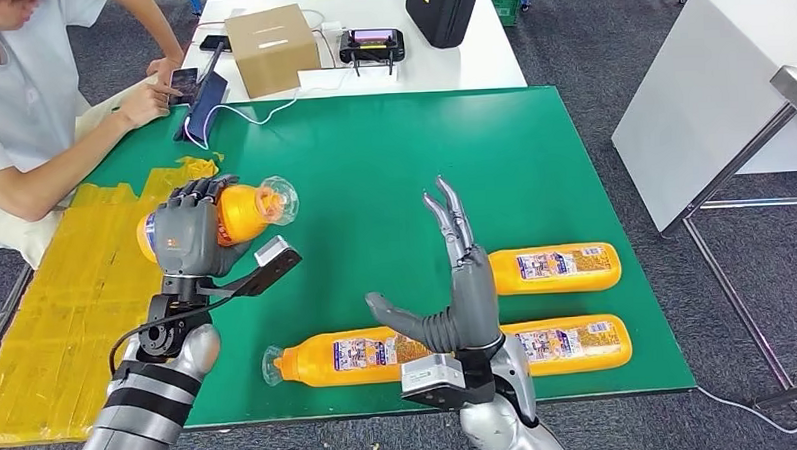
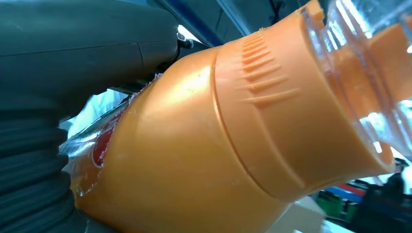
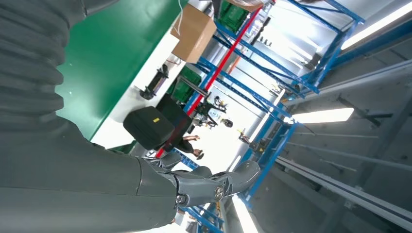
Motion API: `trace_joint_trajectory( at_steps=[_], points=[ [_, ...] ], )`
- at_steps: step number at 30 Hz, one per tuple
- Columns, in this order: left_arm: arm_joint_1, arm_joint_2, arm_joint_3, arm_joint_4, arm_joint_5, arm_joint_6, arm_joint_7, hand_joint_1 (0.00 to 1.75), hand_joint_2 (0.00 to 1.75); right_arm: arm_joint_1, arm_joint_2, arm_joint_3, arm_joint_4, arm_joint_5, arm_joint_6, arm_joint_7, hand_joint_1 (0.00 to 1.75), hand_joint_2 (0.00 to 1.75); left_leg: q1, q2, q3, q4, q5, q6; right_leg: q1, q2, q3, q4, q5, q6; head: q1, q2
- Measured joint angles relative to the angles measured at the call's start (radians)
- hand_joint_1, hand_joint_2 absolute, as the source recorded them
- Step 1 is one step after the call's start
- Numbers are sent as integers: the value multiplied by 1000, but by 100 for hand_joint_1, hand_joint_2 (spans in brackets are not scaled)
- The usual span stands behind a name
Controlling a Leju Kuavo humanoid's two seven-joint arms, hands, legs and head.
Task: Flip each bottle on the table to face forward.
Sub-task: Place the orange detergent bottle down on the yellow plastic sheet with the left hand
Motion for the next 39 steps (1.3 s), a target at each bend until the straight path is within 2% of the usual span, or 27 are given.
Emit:
trace_joint_trajectory(
  at_steps=[6, 7, 11, 14, 18, 23, 30, 39],
  points=[
    [-26, 12, 5, 72, -11, 9, 16, 175, 175, 0, -4, 0, -15, 2, 0, 0, 0, 175, 0, 0, 0, 0, 0, 0, 0, 0, 0, 0, 0, 0, 0, 0],
    [-29, 19, 3, 79, -36, 8, 43, 175, 175, 0, -4, 0, -15, 2, 0, 0, 0, 175, 0, 0, 0, 0, 0, 0, 0, 0, 0, 0, 0, 0, 0, 0],
    [-70, 70, -75, 144, -240, -23, 294, 175, 175, -1, -5, 1, -16, -10, -1, -1, 0, 175, 0, 0, 0, 0, 0, 0, 0, 0, 0, 0, 0, 0, 0, 0],
    [-106, 89, -125, 253, -267, -47, 337, 175, 175, -8, -3, 3, -22, -23, 0, -1, 0, 175, 1, 0, 0, 0, 1, -1, 0, 0, 0, 0, 0, 0, 0, 0],
    [-147, 101, -169, 401, -273, -37, 334, 175, 175, -21, -2, 10, -26, -32, 7, -3, 0, 175, 1, 0, 0, 0, 1, -1, 0, 0, 0, 1, 0, -1, 0, 0],
    [-169, 111, -183, 538, -268, 7, 277, 175, 175, -29, -4, 24, -26, -49, 12, -19, 0, 175, 0, 0, 0, 0, 1, -1, 0, 0, -1, 1, 2, -3, 0, 0],
    [-175, 115, -177, 640, -264, 2, 252, 175, 175, -36, -6, 35, -26, -51, 14, -27, 0, 175, 1, 0, -1, 0, 1, -1, 0, 0, -1, 1, 1, -3, 0, 0],
    [-196, 110, -117, 739, -201, -13, 186, 175, 175, -50, -14, 59, -26, -57, 20, -29, 0, 175, 1, 0, 0, 0, 1, -1, 0, 0, 1, 1, 2, -3, 0, 0]
  ],
)
